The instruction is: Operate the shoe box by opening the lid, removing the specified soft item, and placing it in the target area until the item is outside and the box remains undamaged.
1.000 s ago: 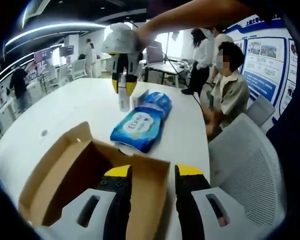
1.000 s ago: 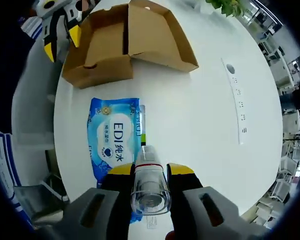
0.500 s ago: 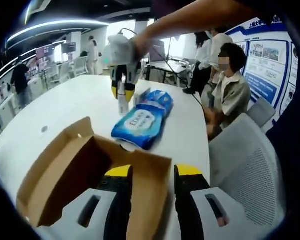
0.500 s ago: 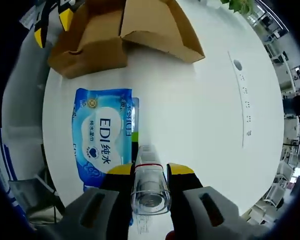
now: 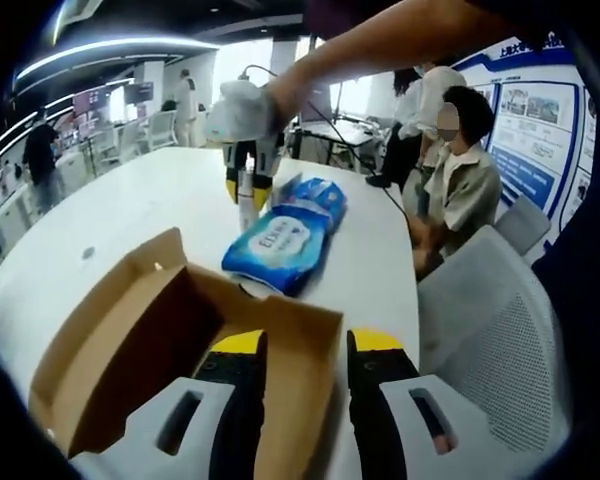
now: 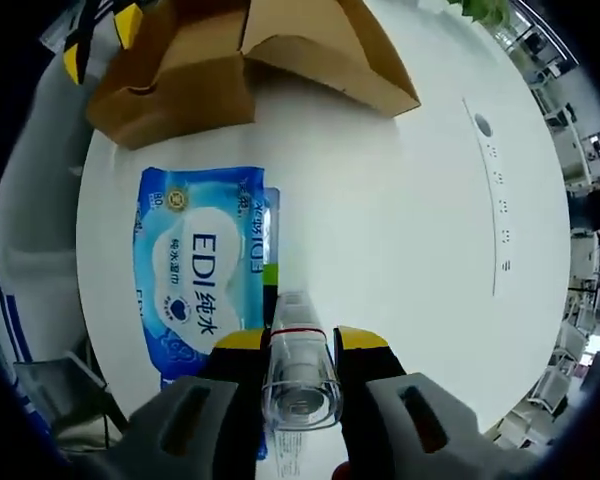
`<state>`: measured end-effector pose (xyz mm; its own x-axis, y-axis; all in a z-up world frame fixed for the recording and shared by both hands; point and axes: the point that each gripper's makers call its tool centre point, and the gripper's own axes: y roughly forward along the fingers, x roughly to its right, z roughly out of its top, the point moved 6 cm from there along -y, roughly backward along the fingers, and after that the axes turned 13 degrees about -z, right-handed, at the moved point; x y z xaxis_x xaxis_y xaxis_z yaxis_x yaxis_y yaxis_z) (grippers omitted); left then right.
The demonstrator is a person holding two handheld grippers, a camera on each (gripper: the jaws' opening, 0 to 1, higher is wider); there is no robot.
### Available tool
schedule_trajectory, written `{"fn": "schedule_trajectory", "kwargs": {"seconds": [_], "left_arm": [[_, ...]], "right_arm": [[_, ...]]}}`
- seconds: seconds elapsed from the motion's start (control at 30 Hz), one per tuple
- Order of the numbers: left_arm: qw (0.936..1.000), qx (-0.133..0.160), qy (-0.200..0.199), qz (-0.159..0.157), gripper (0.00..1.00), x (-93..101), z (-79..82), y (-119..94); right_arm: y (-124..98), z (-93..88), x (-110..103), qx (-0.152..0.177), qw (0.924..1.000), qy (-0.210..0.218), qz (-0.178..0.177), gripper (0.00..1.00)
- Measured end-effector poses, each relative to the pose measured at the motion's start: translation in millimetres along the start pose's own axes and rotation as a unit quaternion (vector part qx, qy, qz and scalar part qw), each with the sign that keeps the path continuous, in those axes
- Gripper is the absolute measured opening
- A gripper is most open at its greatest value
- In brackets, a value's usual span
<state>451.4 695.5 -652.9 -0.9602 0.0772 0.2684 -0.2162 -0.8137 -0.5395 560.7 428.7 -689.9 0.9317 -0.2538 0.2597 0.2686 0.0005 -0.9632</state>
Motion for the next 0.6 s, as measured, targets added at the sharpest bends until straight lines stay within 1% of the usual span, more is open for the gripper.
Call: {"fn": "schedule_trajectory", "kwargs": {"seconds": [0.03,0.13,0.2,0.3,0.4,0.6], "left_arm": [[1.0000,0.000,0.002,0.001,0.30,-0.2,0.3,0.1],[1.0000,0.001,0.002,0.001,0.30,0.0,1.0,0.7],[1.0000,0.003,0.001,-0.001,0.30,0.7,1.4,1.0],[1.0000,0.000,0.000,-0.003,0.29,1.3,0.0,1.8],[1.0000,0.000,-0.001,-0.003,0.28,1.7,-0.6,2.5],[1.0000,0.003,0.001,-0.003,0.29,2.1,1.6,3.2]], "right_arm": [[-0.1,-0.6,-1.4,-0.002,1.0000,0.003,0.006,0.23],[2.2,-3.5,1.5,-0.002,0.9999,-0.010,0.000,0.23],[1.8,-3.3,-0.2,0.001,0.9999,-0.010,0.005,0.23],[2.9,-5.9,1.5,0.002,0.9999,-0.012,0.001,0.23],[2.7,-7.3,3.5,0.004,1.0000,-0.006,0.000,0.26],[-2.0,-6.8,4.3,0.010,0.9999,0.003,-0.004,0.27]]}}
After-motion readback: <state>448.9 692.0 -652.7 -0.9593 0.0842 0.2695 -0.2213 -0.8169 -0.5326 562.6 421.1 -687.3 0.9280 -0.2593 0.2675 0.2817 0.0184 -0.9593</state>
